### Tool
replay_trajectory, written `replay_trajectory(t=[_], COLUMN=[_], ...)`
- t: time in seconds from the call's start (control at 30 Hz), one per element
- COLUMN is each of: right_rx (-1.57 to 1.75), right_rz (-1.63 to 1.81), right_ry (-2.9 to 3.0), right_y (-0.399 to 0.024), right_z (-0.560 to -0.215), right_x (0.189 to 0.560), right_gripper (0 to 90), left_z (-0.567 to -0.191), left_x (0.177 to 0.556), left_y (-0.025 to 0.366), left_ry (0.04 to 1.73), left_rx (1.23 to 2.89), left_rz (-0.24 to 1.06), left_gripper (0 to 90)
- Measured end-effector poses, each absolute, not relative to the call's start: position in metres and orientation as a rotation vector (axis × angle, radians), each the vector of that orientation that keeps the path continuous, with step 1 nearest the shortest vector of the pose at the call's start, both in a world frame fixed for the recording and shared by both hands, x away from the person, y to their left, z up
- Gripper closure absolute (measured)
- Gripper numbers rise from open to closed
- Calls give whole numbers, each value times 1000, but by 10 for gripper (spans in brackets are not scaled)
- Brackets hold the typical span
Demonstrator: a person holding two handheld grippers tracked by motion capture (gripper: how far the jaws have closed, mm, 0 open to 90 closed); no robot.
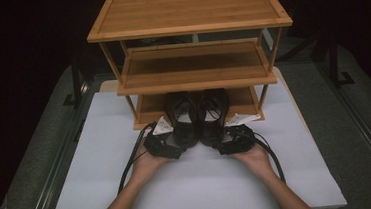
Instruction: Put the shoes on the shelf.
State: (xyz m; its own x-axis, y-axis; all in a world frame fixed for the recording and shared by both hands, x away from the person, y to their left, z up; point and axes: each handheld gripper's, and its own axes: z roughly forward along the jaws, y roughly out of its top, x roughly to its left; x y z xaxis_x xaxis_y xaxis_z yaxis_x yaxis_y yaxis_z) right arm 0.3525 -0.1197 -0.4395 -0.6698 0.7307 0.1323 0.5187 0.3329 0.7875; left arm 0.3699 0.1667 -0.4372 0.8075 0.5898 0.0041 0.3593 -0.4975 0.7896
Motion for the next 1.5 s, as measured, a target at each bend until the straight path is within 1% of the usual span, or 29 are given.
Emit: replay_trajectory(t=[0.23,0.6,0.9,1.17,1.5], right_rx=[1129,1141,1152,1155,1155], right_rz=[1295,1314,1291,1262,1212], right_ry=[2346,2327,2301,2278,2281], right_y=[-123,-122,-120,-118,-109], right_z=[-433,-428,-431,-434,-448], right_x=[360,384,406,425,436], right_gripper=[201,200,200,199,199], left_z=[-430,-426,-426,-432,-443], left_x=[380,409,433,451,466], left_y=[169,172,167,163,161], left_ry=[695,704,709,746,777], left_rx=[2121,2130,2162,2140,2175], left_rz=[314,281,316,325,336], left_gripper=[124,124,123,123,99])
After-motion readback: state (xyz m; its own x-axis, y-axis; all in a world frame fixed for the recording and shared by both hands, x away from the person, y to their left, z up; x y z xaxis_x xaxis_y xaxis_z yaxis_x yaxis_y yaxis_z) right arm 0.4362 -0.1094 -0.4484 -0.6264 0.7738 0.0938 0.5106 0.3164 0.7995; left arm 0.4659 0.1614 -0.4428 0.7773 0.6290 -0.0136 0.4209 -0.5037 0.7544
